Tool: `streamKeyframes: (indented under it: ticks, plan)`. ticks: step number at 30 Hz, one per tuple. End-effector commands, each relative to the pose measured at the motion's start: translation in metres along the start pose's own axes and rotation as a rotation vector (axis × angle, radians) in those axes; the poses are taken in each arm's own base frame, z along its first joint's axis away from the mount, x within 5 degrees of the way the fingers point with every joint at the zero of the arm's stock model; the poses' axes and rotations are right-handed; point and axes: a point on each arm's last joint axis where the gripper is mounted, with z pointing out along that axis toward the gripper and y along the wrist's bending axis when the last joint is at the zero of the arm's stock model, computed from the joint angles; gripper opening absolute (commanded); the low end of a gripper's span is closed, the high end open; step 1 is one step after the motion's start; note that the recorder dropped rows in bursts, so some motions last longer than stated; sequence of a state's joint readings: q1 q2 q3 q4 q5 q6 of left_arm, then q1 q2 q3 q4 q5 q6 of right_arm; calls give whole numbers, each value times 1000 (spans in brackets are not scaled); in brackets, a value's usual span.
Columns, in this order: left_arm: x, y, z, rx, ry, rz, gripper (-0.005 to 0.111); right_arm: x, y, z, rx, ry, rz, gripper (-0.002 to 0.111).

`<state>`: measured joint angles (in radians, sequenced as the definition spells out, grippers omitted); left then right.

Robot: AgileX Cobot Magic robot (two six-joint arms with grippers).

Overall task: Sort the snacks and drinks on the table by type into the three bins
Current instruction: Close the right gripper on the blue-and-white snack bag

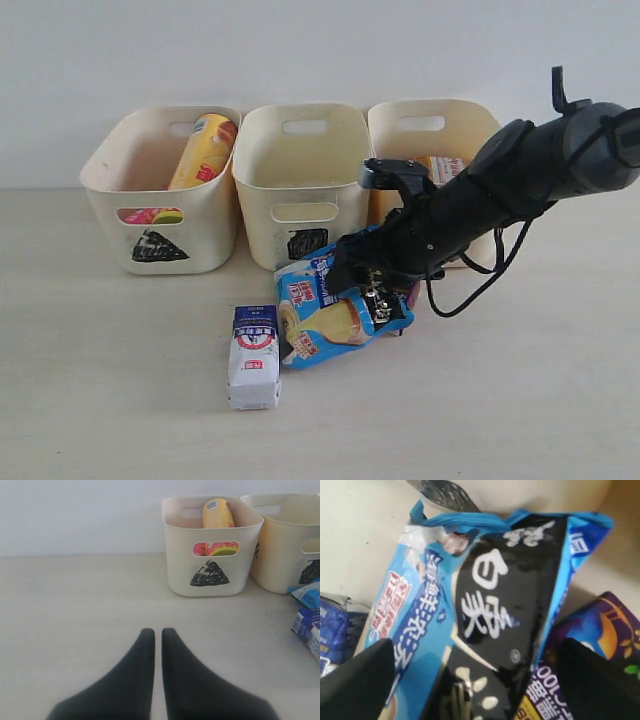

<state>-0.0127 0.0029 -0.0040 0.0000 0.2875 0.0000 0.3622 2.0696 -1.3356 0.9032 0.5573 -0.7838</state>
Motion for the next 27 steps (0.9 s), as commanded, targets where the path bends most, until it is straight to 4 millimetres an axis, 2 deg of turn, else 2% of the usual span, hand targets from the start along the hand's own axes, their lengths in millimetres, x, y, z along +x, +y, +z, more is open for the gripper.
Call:
streamKeyframes:
  ticks: [1,3,6,9,13,14,21,25,27]
  plan:
    - [1,0,0,-3,-2,8,4,1,0,7,4,3,-8,81]
    - [1,0,0,-3,-2,8,4,4,-1,10,3,13,-4,80]
    - [1,0,0,-3,-2,8,4,6,-3,14,-1,28,-3,67]
    - [1,0,0,-3,-2,8,4,7,-2,13,-11,37,-8,46]
    - [1,0,0,-3,-2,8,4,6,-2,13,-7,31,-18,5]
    - [1,0,0,-3,-2,8,4,6,-2,13,-3,27,-23,0]
    - [1,0,0,-3,-2,8,4,-3,1,9,-13,8,-31,0]
    - [1,0,0,-3,-2,8,4,-11,8,-2,-39,-8,-48,0]
    - [1,0,0,-3,-2,8,4,-17,15,-15,-48,-32,-63,0]
